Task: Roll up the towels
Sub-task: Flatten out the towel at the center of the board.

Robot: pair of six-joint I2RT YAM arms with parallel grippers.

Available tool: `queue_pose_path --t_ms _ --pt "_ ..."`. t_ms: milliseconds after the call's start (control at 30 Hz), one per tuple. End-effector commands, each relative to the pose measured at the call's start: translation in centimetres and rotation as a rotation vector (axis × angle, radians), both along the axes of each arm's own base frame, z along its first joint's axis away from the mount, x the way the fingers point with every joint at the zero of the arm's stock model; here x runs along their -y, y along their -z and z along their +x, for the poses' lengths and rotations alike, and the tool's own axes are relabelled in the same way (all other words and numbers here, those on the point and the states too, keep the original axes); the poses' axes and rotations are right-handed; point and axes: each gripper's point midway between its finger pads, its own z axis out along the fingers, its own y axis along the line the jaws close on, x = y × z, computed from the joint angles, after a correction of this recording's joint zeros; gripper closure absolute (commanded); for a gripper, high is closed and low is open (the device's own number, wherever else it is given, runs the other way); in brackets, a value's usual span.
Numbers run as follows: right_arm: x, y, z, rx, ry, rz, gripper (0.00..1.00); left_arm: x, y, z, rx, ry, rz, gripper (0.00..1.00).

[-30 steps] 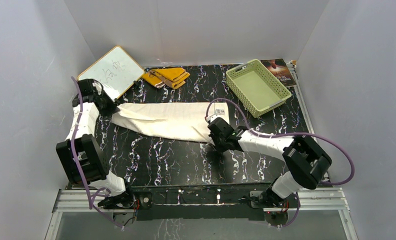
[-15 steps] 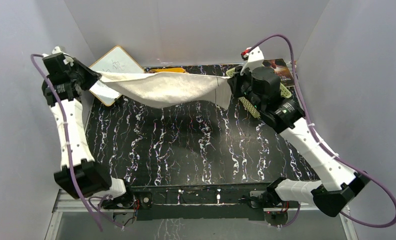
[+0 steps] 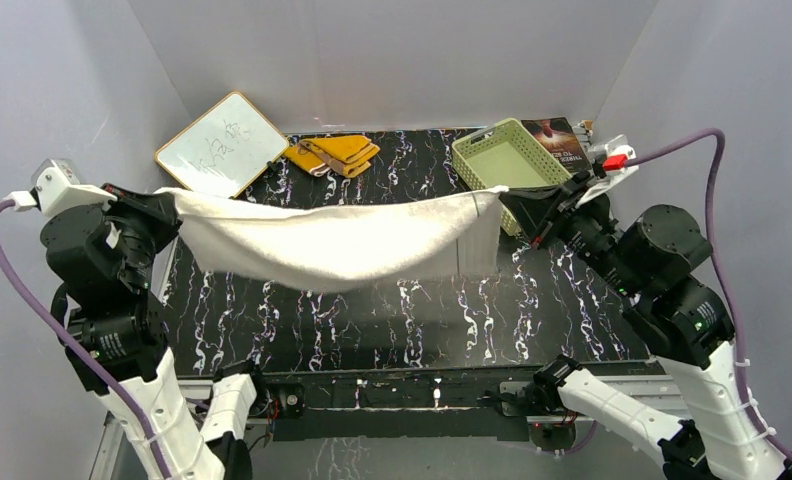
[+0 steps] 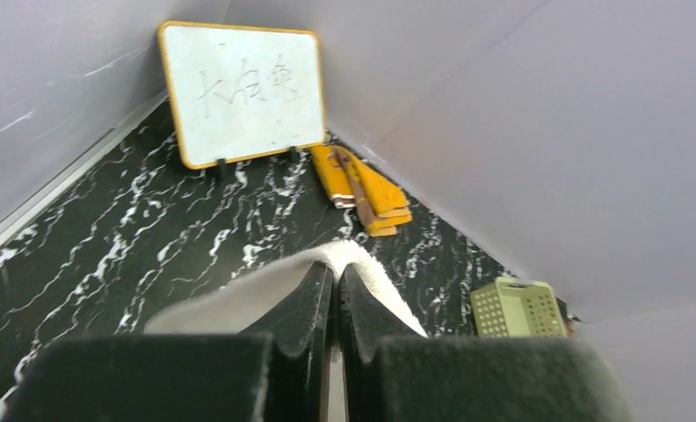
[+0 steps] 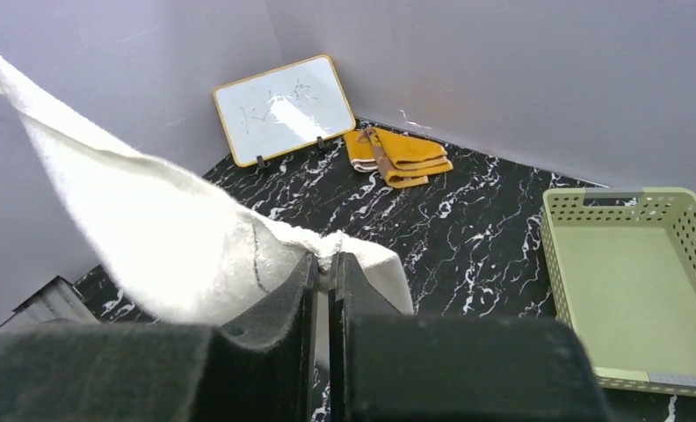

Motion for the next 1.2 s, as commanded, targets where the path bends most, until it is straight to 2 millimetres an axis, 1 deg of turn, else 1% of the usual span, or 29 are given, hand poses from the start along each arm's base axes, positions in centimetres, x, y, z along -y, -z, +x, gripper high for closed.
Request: queue_pose_path --t_ms 0,67,100,133,167,233,267,367,433,500,533,633,667,700,733,767,800,833,900,933,967,1000,1033,1067,1100,1167 --pt "-1.9 4.4 2.0 -0.104 -0.020 -0.041 1.00 -1.8 6.5 1.9 -0.250 -0.049 -0.029 1.00" --pt "-2.2 7.8 4.0 -0.168 0.041 -0.051 1.00 -2.6 10.2 3.6 -0.337 -0.052 -0.040 1.00" --pt "-2.5 10.2 5.1 -0.216 0.070 -0.068 1.00 -2.9 12.4 4.5 -0.377 -0.055 -0.048 1.00" --pt "-2.8 11.6 6.2 -0.238 0.098 -0.063 1.00 -3.2 14.8 5.4 -0.422 -0.053 -0.059 1.00" --pt "-3.1 13.5 7.2 -0.269 0.125 -0.068 1.00 -3.4 17.4 6.3 -0.468 -0.048 -0.077 1.00" --pt "-3.6 16.7 9.2 -0.321 0.165 -0.070 1.00 -3.2 22.5 7.9 -0.550 -0.028 -0.138 1.00" --pt "-3.7 18.5 10.2 -0.352 0.183 -0.076 1.00 -3.4 24.7 8.7 -0.576 -0.027 -0.160 1.00" --pt "-2.9 23.8 13.9 -0.460 0.229 -0.071 1.00 -3.8 31.2 10.6 -0.667 -0.050 -0.224 1.00" --pt "-1.7 27.0 16.5 -0.533 0.264 -0.056 1.00 -4.2 34.4 11.8 -0.726 -0.063 -0.258 1.00" --pt "-0.9 29.3 18.8 -0.581 0.291 -0.061 1.00 -4.6 36.3 13.6 -0.754 -0.067 -0.279 1.00" --pt "-0.6 30.8 20.0 -0.612 0.307 -0.082 1.00 -4.9 36.9 14.5 -0.755 -0.070 -0.286 1.00" --pt "-0.1 32.3 23.3 -0.637 0.323 -0.107 1.00 -5.8 37.9 17.1 -0.765 -0.081 -0.295 1.00" --pt "-0.1 32.4 24.4 -0.640 0.324 -0.111 1.00 -6.1 37.8 18.1 -0.762 -0.079 -0.297 1.00" --pt "-0.3 32.0 25.8 -0.626 0.316 -0.110 1.00 -6.3 38.2 19.0 -0.768 -0.076 -0.300 1.00" --pt "-0.5 32.4 26.9 -0.629 0.309 -0.115 1.00 -6.4 38.0 19.9 -0.762 -0.066 -0.301 1.00" --pt "-0.8 32.6 28.0 -0.628 0.303 -0.120 0.98 -6.4 37.9 20.8 -0.758 -0.048 -0.307 1.00" --pt "-1.0 32.7 28.8 -0.630 0.298 -0.131 0.94 -6.2 37.6 21.7 -0.750 -0.024 -0.315 1.00" --pt "-1.1 32.6 29.5 -0.633 0.300 -0.142 0.89 -6.2 37.0 22.6 -0.734 -0.003 -0.320 0.90" --pt "-1.1 32.2 30.5 -0.630 0.305 -0.159 0.63 -5.6 35.5 24.1 -0.692 0.069 -0.317 0.69" --pt "-1.0 31.9 30.6 -0.628 0.305 -0.164 0.52 -5.3 34.4 24.5 -0.665 0.105 -0.308 0.57" --pt "-1.1 31.5 30.5 -0.626 0.301 -0.161 0.44 -5.0 33.4 24.7 -0.637 0.134 -0.299 0.45" --pt "-1.3 31.4 30.1 -0.631 0.290 -0.154 0.38 -4.6 32.3 24.7 -0.607 0.161 -0.286 0.36" --pt "-1.9 31.3 29.3 -0.641 0.262 -0.137 0.35 -4.0 31.6 24.2 -0.590 0.196 -0.282 0.24" --pt "-2.5 31.2 28.4 -0.647 0.245 -0.125 0.33 -3.4 31.0 23.5 -0.581 0.221 -0.280 0.21" --pt "-3.2 31.5 27.1 -0.651 0.238 -0.133 0.32 -2.9 30.7 22.5 -0.580 0.240 -0.280 0.20" --pt "-4.5 31.8 24.5 -0.644 0.244 -0.168 0.33 -1.7 30.8 20.1 -0.586 0.265 -0.280 0.21"
